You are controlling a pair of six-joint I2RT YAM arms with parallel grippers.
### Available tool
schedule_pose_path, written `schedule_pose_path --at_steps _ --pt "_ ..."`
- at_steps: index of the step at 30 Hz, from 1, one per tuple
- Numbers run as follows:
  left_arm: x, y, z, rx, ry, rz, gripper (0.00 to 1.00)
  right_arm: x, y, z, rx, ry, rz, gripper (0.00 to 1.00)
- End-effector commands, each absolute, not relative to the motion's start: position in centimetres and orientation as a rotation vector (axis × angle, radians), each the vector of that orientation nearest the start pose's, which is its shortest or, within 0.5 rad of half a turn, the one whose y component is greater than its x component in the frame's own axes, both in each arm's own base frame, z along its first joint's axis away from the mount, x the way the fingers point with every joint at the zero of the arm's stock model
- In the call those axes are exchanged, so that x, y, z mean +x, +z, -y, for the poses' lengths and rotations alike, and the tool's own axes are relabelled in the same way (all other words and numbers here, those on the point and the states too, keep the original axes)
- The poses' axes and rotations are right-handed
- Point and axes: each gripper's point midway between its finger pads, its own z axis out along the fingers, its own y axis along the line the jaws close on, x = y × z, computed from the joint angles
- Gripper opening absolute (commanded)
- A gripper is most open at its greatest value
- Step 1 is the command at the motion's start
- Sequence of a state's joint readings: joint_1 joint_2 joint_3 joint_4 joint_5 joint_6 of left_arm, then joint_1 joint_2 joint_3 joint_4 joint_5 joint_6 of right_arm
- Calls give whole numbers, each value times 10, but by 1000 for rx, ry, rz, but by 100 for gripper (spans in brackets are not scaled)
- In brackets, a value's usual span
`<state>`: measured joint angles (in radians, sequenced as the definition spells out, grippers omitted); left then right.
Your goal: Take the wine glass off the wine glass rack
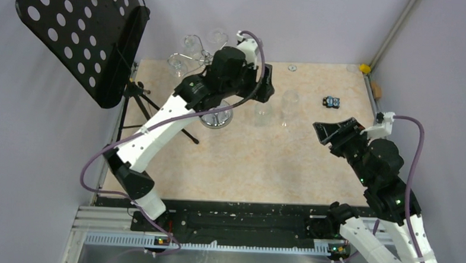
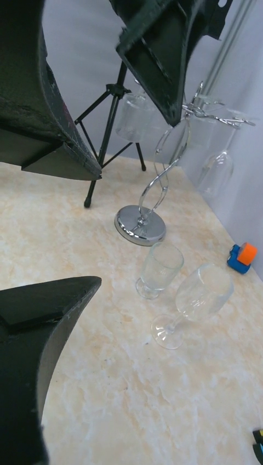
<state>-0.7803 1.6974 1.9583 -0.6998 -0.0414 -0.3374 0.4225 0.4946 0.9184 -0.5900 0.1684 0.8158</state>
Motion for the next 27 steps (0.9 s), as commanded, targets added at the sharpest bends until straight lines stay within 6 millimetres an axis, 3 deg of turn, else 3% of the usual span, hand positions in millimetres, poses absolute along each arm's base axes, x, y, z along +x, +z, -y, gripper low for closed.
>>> schedule_pose_path --at_steps 1,6,13,17,21,27 --pt "320 397 313 392 -641 -1905 89 219 334 -113 441 853 -1702 66" --pt "314 417 254 253 -496 -1837 96 227 338 -140 411 996 -1710 66" --pt "327 418 194 83 -494 -1865 94 246 347 -168 390 1132 -1704 65" --pt "331 419 167 1 -416 -1862 83 252 344 -171 389 1135 -1714 63" --pt "335 403 140 -108 -355 -1888 69 253 339 -173 387 1134 -1723 62" --pt "331 400 110 -265 -310 -1816 67 253 335 -173 384 1130 -1737 60"
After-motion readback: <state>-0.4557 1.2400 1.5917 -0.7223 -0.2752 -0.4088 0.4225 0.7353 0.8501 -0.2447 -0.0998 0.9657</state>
